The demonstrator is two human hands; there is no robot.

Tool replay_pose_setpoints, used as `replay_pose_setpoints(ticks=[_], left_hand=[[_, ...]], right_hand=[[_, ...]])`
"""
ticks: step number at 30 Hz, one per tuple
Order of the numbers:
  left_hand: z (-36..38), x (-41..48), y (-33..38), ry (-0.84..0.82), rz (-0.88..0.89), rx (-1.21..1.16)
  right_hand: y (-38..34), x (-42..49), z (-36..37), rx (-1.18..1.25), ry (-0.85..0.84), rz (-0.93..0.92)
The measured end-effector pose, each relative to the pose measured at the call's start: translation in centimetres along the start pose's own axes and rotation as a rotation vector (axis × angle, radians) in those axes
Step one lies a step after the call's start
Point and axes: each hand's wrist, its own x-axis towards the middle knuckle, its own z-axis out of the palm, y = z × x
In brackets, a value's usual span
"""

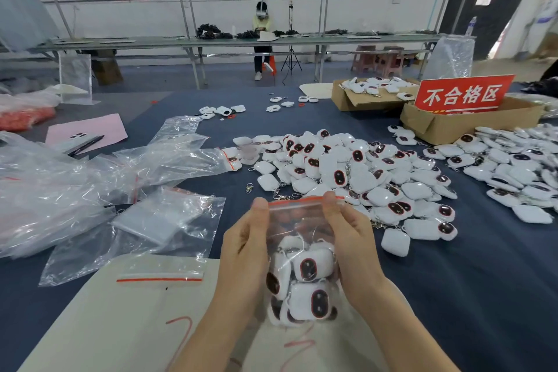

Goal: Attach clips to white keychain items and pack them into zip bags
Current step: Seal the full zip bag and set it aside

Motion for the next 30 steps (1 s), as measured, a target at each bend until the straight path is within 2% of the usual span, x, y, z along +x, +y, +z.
replay_pose_setpoints(ticks=[8, 13, 20, 23, 28, 30], left_hand=[[-0.3, 0.3, -0.2, 0.008, 0.058, 0.034], [-0.3, 0.1, -0.3, -0.020, 0.112, 0.151], [-2.6, -1.0, 1.5, -0.115, 0.176, 0.359], [-4.7, -0.7, 3.6, -0.189, 0.176, 0.430], [-7.5, 0.0, 7.5, -0.458, 0.160, 0.629], [-7.3, -0.1, 8.3, -0.470, 0.208, 0.734]], right_hand=[[0.2, 0.2, 0.4, -0.136, -0.067, -0.029], [0.1, 0.2, 0.4, -0.101, 0.004, -0.008], [-1.4, -0.7, 0.4, -0.124, -0.025, -0.041], [-2.4, -1.0, 1.1, -0.213, -0.090, -0.121], [-4.7, -1.3, 3.1, -0.324, -0.259, -0.261], [-5.4, -1.4, 4.0, -0.386, -0.347, -0.299]])
